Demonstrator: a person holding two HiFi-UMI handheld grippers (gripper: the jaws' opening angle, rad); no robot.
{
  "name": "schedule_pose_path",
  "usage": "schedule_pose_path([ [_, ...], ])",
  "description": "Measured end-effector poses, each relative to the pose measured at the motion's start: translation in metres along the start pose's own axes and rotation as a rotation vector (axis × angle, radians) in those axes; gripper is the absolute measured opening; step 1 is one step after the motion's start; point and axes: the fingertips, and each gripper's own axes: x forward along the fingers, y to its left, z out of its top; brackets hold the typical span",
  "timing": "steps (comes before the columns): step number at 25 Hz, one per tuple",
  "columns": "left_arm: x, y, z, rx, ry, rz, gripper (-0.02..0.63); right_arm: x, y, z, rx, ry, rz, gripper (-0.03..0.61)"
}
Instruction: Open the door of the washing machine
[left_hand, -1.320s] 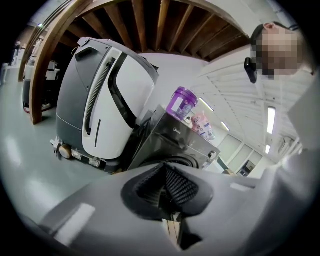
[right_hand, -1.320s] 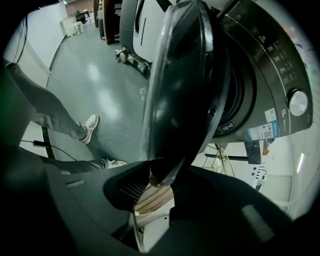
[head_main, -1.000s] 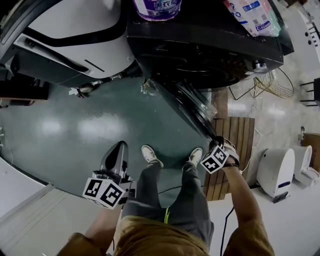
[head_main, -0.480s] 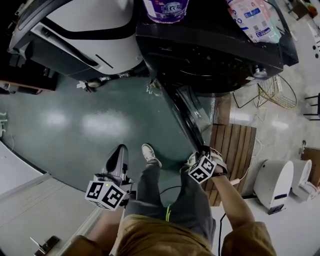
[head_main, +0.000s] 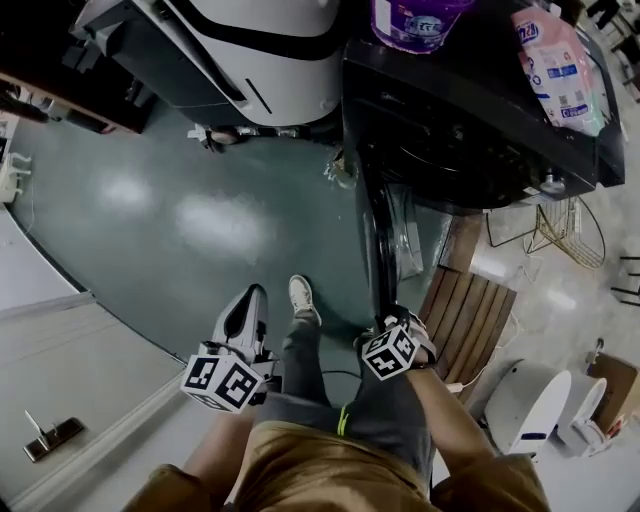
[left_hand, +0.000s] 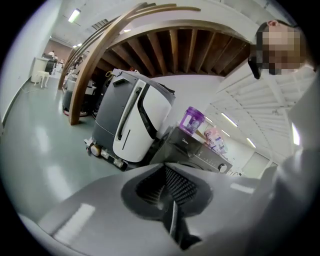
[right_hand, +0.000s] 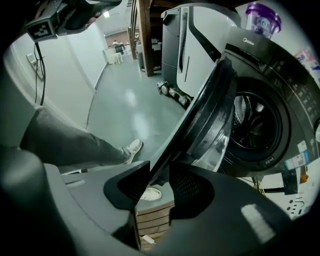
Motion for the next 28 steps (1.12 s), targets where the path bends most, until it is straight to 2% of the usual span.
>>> schedule_pose_path([
  [8,-0.036,0.027,0.002,-0.088,-0.104,0.088,0.060,0.001,0.036,0.034,-0.156,-0.026,0.039,0.121],
  [15,-0.059,0.052,0.021,-0.092,-0.161,0.130,0.060,0.003,0.063,0.062,-0.274,-0.033,0.077,0.117],
  [21,-0.068,0.078,0.033,-0.108,-0.177,0.163,0.060,0.007,0.072,0.090,-0.385,-0.037,0.058,0.055],
  [24,-0.070,0.092,0.039,-0.117,-0.176,0.176,0.060,0.011,0.084,0.107,-0.454,-0.046,0.065,0.052],
  [28,-0.074,0.111,0.046,-0.127,-0.176,0.193,0.060,0.017,0.099,0.129,-0.487,-0.055,0.073,0.052],
])
